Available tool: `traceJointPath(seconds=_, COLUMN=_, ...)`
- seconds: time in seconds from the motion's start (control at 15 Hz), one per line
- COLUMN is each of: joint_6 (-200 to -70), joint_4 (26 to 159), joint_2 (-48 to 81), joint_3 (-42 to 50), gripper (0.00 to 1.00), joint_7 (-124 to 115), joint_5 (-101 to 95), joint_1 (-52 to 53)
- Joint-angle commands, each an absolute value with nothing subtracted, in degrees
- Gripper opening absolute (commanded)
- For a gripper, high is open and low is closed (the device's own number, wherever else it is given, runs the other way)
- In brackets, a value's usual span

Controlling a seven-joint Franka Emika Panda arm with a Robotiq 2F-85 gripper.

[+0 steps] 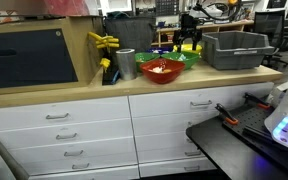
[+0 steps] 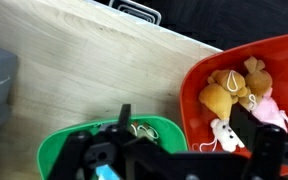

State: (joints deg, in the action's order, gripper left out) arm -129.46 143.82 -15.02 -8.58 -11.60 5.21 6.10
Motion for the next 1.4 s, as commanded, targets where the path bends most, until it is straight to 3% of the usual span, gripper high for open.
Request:
traceJointPath(seconds=0.0, joint_6=-134.0, joint_4=146.1, joint_2=-15.2, joint_3=-10.5, gripper=1.0, joint_7=-18.5, joint_5=3.2, joint_1=5.9)
traceJointPath(seconds=1.07, joint_6=-145.7, joint_4=151.4, joint_2=-10.1, joint_3=-14.9, gripper=1.0, joint_7=-49.2, joint_5=-9.9, joint_1=3.8)
traceJointPath(seconds=1.13, joint_6=-146.1, joint_4=151.8, joint_2=-9.7, joint_3=-14.8, gripper=0.83, joint_7=-49.7, joint_5=-10.0, joint_1=3.9)
traceJointPath(seconds=1.33, joint_6=-146.8, joint_4=152.3, joint_2=-9.0, joint_3=-14.7, gripper=0.58, joint_7=-51.2, joint_5=-11.0, joint_1=4.1)
